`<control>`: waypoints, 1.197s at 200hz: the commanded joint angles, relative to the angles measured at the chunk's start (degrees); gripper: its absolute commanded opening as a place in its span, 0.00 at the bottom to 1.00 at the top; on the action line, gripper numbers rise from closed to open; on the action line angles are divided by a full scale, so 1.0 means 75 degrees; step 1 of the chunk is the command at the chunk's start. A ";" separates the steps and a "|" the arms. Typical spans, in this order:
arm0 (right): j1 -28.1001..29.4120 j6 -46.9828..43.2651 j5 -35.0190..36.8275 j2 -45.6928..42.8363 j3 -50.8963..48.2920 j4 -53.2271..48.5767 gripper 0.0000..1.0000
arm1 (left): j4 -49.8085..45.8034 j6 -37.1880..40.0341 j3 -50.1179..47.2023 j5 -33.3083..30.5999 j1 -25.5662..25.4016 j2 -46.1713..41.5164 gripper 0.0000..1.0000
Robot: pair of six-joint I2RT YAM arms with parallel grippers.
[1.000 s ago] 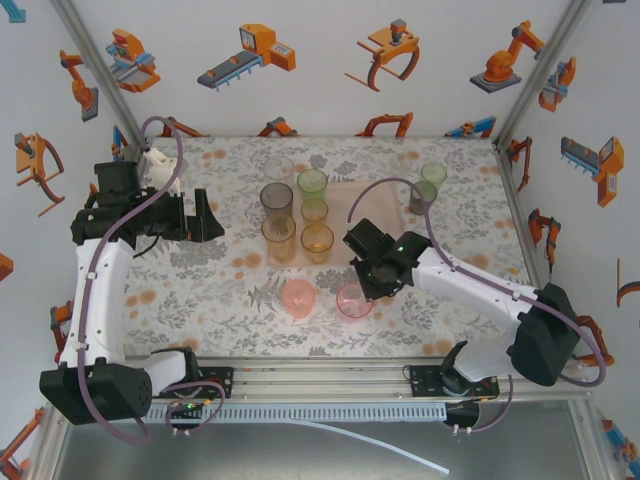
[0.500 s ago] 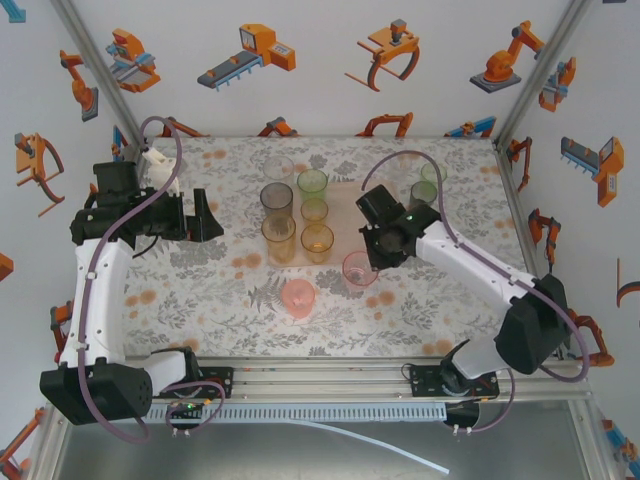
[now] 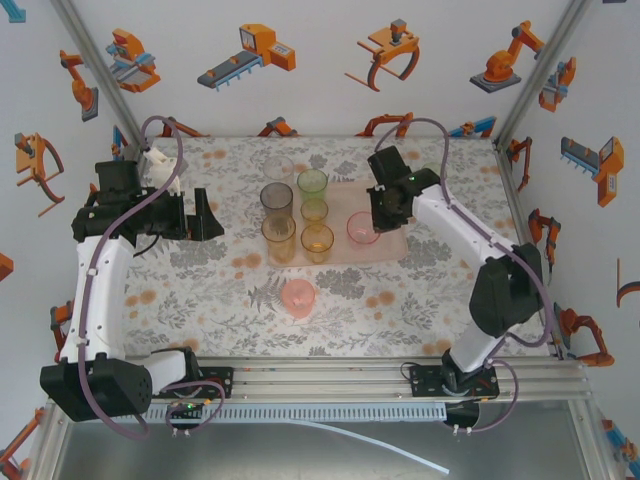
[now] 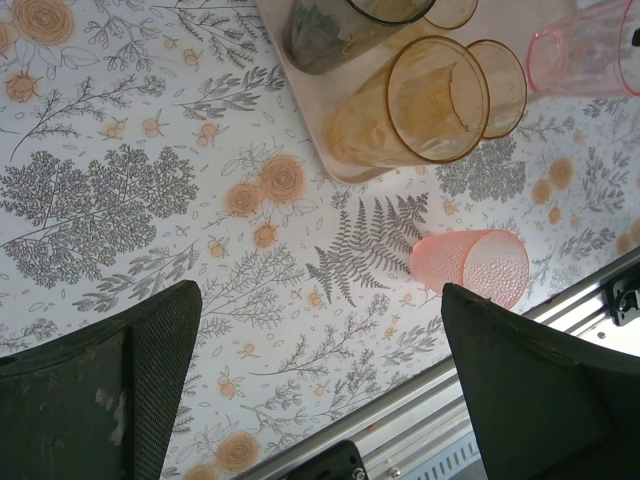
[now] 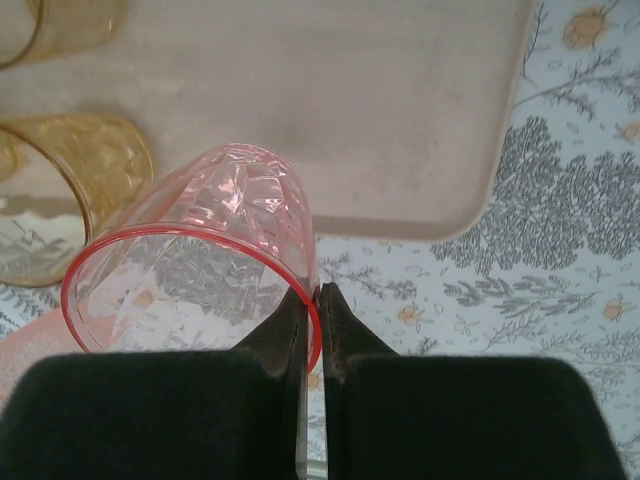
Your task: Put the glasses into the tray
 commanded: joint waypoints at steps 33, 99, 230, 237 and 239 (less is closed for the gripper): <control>-0.0266 -0.0312 0.0238 0.1378 0.1650 0.0457 0.07 | -0.0292 0.0444 0.0054 0.1182 0.0012 0.0087 0.97; -0.0482 -0.0387 0.0165 0.2986 0.3442 0.0418 0.07 | -0.0375 0.0534 0.0037 0.0879 -0.0004 0.0042 0.97; -0.0665 -0.0534 0.0001 0.4691 0.5457 0.0102 0.08 | -0.0344 0.0495 -0.0014 0.0817 0.0110 0.0216 0.97; -0.0673 -0.0523 0.0001 0.4746 0.5529 0.0044 0.08 | -0.0345 0.0487 -0.0020 0.0823 0.0110 0.0220 0.97; -0.0670 -0.0521 -0.0005 0.4761 0.5541 0.0044 0.08 | -0.0339 0.0487 -0.0023 0.0819 0.0115 0.0217 0.97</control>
